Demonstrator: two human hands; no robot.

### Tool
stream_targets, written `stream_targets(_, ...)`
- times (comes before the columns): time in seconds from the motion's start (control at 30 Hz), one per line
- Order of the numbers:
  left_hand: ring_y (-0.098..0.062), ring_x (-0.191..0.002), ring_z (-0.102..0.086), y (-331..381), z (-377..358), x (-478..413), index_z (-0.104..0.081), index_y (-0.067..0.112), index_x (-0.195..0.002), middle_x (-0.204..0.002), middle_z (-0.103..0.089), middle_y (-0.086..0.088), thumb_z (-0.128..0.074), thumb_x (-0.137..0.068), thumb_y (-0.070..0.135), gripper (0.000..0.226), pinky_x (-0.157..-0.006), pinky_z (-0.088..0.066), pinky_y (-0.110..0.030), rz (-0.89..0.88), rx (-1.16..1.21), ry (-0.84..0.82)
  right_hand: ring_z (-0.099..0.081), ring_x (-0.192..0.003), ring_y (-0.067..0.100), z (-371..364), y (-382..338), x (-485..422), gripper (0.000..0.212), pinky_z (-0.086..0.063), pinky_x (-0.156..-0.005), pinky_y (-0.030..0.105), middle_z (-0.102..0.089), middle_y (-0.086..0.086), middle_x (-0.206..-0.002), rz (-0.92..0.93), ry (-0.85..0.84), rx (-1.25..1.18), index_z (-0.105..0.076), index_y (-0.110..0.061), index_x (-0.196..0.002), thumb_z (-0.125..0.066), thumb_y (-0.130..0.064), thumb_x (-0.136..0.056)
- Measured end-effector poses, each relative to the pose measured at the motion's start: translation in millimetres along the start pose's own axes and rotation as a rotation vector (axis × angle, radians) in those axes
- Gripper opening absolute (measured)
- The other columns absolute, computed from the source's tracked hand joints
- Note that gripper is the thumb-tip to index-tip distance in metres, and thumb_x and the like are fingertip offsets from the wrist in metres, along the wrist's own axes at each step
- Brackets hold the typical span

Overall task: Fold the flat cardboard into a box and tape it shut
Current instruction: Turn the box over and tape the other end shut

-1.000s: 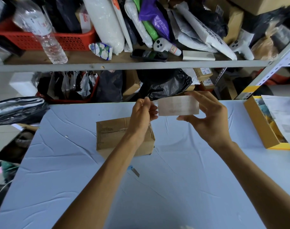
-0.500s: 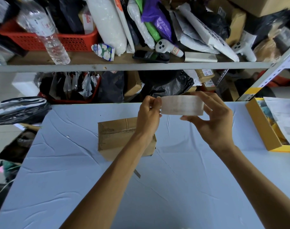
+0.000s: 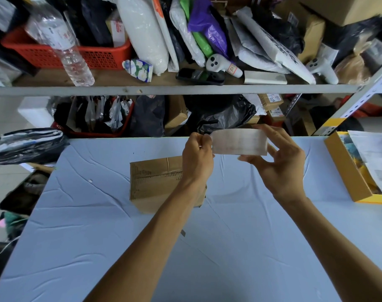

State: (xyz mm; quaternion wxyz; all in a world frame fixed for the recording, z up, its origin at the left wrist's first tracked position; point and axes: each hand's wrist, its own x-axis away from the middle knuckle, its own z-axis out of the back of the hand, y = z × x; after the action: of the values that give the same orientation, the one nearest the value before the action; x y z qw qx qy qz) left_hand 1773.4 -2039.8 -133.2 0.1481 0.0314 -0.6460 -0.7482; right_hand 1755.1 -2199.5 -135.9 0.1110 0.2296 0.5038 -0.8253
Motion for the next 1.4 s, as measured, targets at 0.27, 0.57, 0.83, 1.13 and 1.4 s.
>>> stream_targets(0.27, -0.005, -0.073, -0.060, 3.7, 5.5, 9.8, -0.055, 0.010, -0.088, -0.089, -0.063, -0.006, -0.045, -0.097, 0.022, 0.018, -0.063, -0.046, -0.020, -0.061, 0.057, 0.031, -0.060, -0.110, 0.019, 3.1, 4.4, -4.7, 0.058, -0.055, -0.083, 0.029, -0.066, 0.008, -0.110, -0.142, -0.028, -0.281, -0.064, -0.005, -0.116, -0.086, -0.009, -0.063)
stream_targets(0.57, -0.001, -0.073, -0.053, 18.5, 21.7, 21.2, -0.056, 0.002, -0.095, -0.083, -0.060, 0.009, -0.043, -0.100, 0.016, 0.019, -0.065, -0.040, -0.010, -0.527, 0.088, -0.051, -0.064, -0.101, 0.037, 20.3, 3.1, -17.1, 0.039, -0.053, -0.083, 0.051, -0.068, 0.016, -0.105, -0.269, -0.181, -0.636, -0.068, -0.012, -0.116, -0.071, -0.020, -0.078)
stream_targets(0.83, -0.018, -0.086, -0.063, 23.0, 26.1, 13.0, -0.051, 0.010, -0.090, -0.088, -0.062, -0.002, -0.063, -0.089, 0.014, 0.013, -0.080, -0.053, -0.027, -0.622, 0.112, -0.100, -0.067, -0.097, 0.041, 22.0, 3.0, -19.1, 0.040, -0.052, -0.082, 0.058, -0.071, 0.017, -0.099, -0.484, -0.194, -0.632, -0.072, -0.007, -0.104, -0.069, -0.033, -0.074)
stream_targets(1.13, -0.007, -0.079, -0.058, 8.3, 24.7, 1.1, -0.049, 0.013, -0.093, -0.084, -0.058, 0.005, -0.063, -0.088, 0.012, 0.015, -0.074, -0.048, -0.016, -0.602, -0.026, -0.090, -0.069, -0.093, 0.037, 19.3, 5.1, -11.2, 0.038, -0.055, -0.077, 0.051, -0.071, 0.021, -0.097, -0.586, -0.213, -0.554, -0.070, -0.003, -0.103, -0.063, -0.031, -0.078)
stream_targets(1.4, 0.016, -0.080, -0.055, 3.5, 23.6, 7.9, -0.055, 0.007, -0.097, -0.082, -0.056, 0.017, -0.054, -0.092, 0.001, 0.007, -0.068, -0.042, -0.002, -0.474, -0.149, -0.164, -0.066, -0.066, 0.024, 2.1, 3.5, -8.3, 0.034, -0.057, -0.063, 0.040, -0.068, 0.010, -0.074, -0.634, -0.114, -0.476, -0.073, -0.002, -0.084, -0.072, -0.035, -0.081)
